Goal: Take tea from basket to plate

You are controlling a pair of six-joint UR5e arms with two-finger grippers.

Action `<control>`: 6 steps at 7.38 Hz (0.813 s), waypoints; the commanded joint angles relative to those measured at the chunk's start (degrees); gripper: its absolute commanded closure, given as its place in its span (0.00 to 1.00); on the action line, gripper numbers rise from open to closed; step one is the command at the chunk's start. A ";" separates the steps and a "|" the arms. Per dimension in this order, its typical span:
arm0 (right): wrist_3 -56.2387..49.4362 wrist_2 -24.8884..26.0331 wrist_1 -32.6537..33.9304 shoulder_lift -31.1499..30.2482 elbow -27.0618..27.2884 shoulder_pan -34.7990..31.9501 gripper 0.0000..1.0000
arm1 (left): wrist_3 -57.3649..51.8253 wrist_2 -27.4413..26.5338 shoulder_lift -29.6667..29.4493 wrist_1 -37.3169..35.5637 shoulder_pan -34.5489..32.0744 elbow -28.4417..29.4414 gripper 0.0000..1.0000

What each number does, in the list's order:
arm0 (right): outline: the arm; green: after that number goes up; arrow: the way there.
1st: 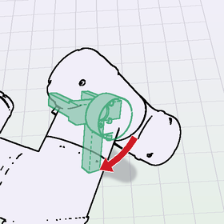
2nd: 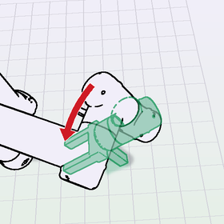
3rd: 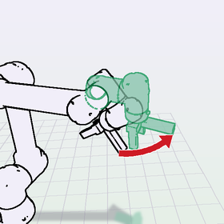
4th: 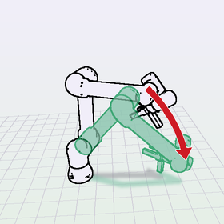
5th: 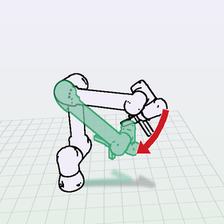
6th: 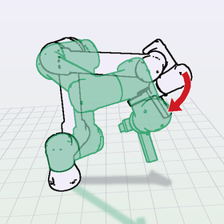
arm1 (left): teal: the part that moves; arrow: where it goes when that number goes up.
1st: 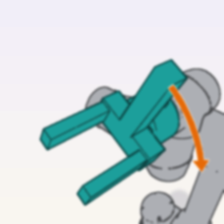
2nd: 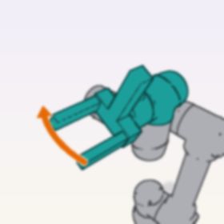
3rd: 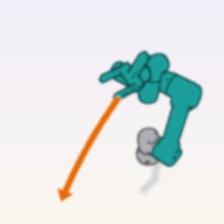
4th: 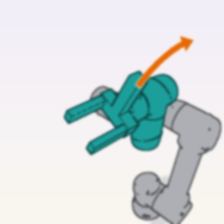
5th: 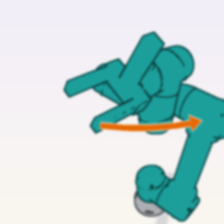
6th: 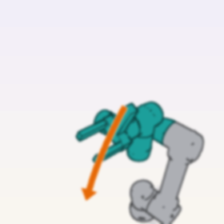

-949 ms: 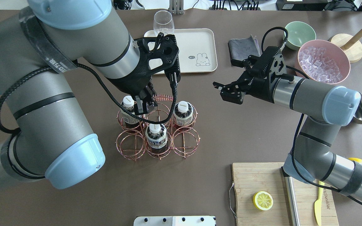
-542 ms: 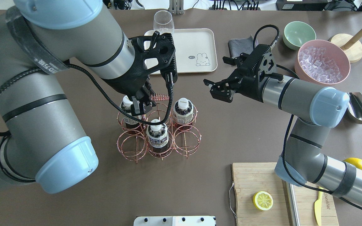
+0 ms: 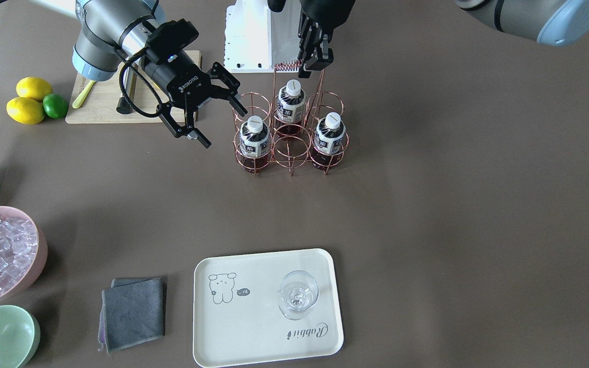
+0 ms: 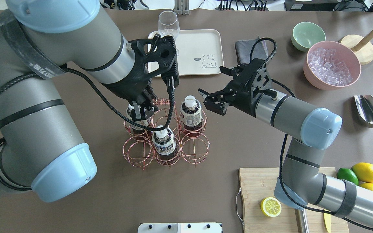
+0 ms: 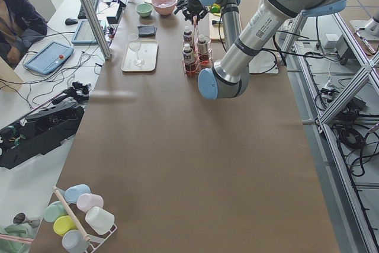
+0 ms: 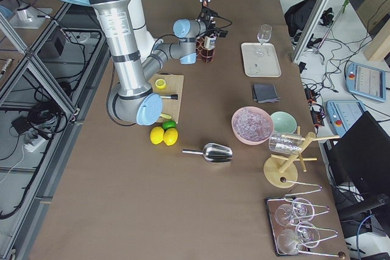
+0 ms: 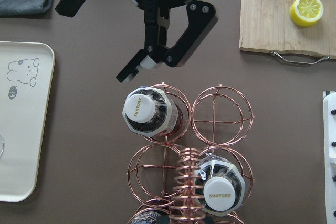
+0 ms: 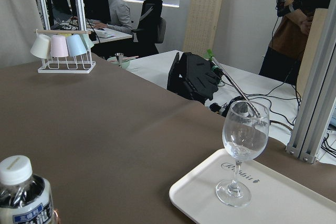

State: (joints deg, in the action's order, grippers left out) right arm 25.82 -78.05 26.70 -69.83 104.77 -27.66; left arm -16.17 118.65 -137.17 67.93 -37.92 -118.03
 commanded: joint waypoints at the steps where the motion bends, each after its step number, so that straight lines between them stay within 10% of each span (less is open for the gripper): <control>1: 3.18 1.84 0.90 -0.04 0.70 2.51 0.01 | 0.00 0.00 -0.02 0.01 0.04 -0.01 1.00; 6: 3.01 7.56 0.99 0.05 0.44 8.14 0.01 | 0.00 0.00 -0.11 0.18 0.04 0.25 1.00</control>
State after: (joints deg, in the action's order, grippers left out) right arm 28.99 -71.87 27.67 -69.74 105.31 -20.90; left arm -16.17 118.59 -137.31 68.03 -37.94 -117.92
